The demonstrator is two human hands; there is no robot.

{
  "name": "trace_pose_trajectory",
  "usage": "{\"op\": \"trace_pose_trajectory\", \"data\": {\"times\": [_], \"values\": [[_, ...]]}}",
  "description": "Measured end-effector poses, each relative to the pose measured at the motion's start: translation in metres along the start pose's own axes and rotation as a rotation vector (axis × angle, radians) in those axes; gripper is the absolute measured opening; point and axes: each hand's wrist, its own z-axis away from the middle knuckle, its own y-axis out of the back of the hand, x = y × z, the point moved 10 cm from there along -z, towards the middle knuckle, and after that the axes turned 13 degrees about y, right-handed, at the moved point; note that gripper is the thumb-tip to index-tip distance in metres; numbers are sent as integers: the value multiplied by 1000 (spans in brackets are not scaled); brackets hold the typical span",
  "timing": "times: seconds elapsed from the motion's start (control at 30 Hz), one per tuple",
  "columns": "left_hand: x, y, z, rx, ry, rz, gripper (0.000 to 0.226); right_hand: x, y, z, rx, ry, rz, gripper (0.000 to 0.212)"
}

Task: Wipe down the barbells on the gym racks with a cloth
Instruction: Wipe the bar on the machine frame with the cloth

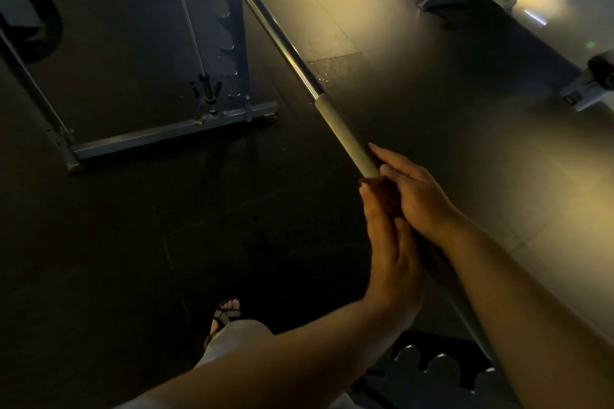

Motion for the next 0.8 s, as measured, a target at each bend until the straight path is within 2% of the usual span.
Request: {"op": "trace_pose_trajectory", "data": {"times": [0.3, 0.47, 0.57, 0.73, 0.8], "values": [[59, 44, -71, 108, 39, 27, 59, 4, -1, 2, -3, 27, -14, 41], [93, 60, -94, 168, 119, 60, 58, 1, 2, 1, 31, 42, 67, 41], [77, 53, -79, 148, 79, 62, 58, 4, 2, 1, 31, 30, 22, 41], [38, 27, -40, -10, 90, -4, 61, 5, -4, -2, -48, 2, 77, 44], [49, 32, -52, 15, 95, -28, 62, 3, -4, -5, -61, 4, 89, 45]]}}
